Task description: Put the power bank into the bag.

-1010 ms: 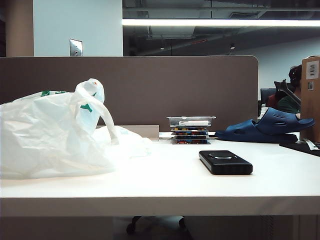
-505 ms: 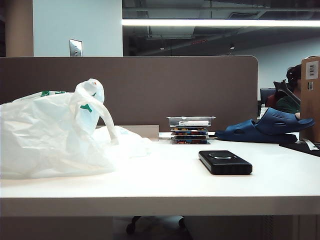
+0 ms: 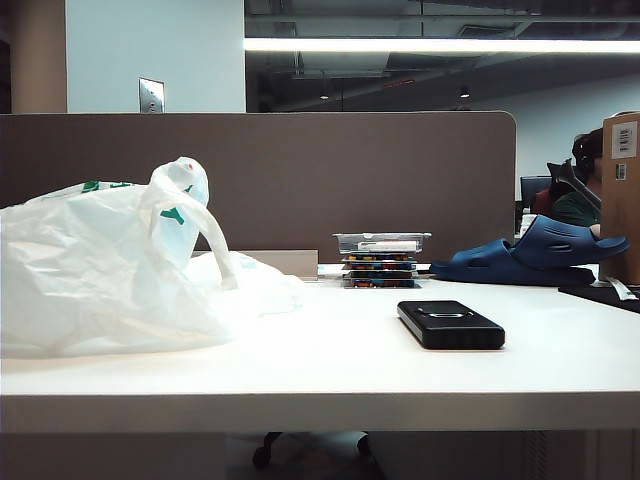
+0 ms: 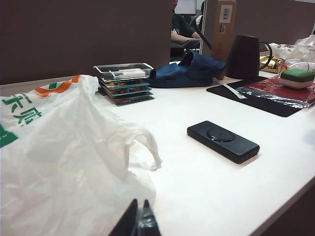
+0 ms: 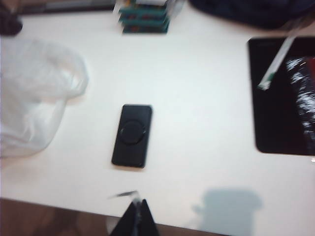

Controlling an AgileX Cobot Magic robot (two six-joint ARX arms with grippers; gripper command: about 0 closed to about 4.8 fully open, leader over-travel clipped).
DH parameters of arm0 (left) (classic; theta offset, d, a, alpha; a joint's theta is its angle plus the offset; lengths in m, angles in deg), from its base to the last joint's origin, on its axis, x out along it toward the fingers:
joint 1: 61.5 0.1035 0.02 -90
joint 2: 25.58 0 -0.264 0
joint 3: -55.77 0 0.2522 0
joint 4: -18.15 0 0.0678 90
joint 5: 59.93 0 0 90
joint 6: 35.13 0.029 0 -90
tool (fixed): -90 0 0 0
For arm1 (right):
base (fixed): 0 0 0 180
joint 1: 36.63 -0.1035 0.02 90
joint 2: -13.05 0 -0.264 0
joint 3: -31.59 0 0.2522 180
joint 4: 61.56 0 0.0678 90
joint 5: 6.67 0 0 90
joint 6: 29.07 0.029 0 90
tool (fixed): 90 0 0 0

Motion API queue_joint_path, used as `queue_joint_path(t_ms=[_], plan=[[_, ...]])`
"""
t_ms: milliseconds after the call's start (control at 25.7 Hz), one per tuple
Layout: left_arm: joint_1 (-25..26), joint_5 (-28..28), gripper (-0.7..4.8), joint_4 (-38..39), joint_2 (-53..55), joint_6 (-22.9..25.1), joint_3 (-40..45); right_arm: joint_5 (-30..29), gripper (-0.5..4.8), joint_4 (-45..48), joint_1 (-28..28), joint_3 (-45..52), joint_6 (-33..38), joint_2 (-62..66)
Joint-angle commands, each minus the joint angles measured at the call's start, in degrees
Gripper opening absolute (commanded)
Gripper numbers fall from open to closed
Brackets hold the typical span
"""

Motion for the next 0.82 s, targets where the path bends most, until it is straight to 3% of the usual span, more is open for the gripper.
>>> queue_joint_path(t_ms=[39, 272, 622, 816], plan=[[0.1, -0.4, -0.05, -0.2, 0.0, -0.2, -0.3, 0.4, -0.09, 1.7, -7.0, -3.7, 2.4, 5.7], [0.1, -0.4, -0.05, 0.0, 0.0, -0.1, -0.3, 0.4, -0.09, 5.5, -13.6, -3.7, 5.3, 13.6], [0.1, -0.4, -0.06, 0.0, 0.0, -0.1, -0.3, 0.5, -0.09, 6.4, -17.8, -3.7, 5.3, 21.9], [0.1, -0.3, -0.05, 0.1, 0.0, -0.1, -0.3, 5.9, -0.09, 8.0, -18.9, -3.7, 5.3, 26.1]])
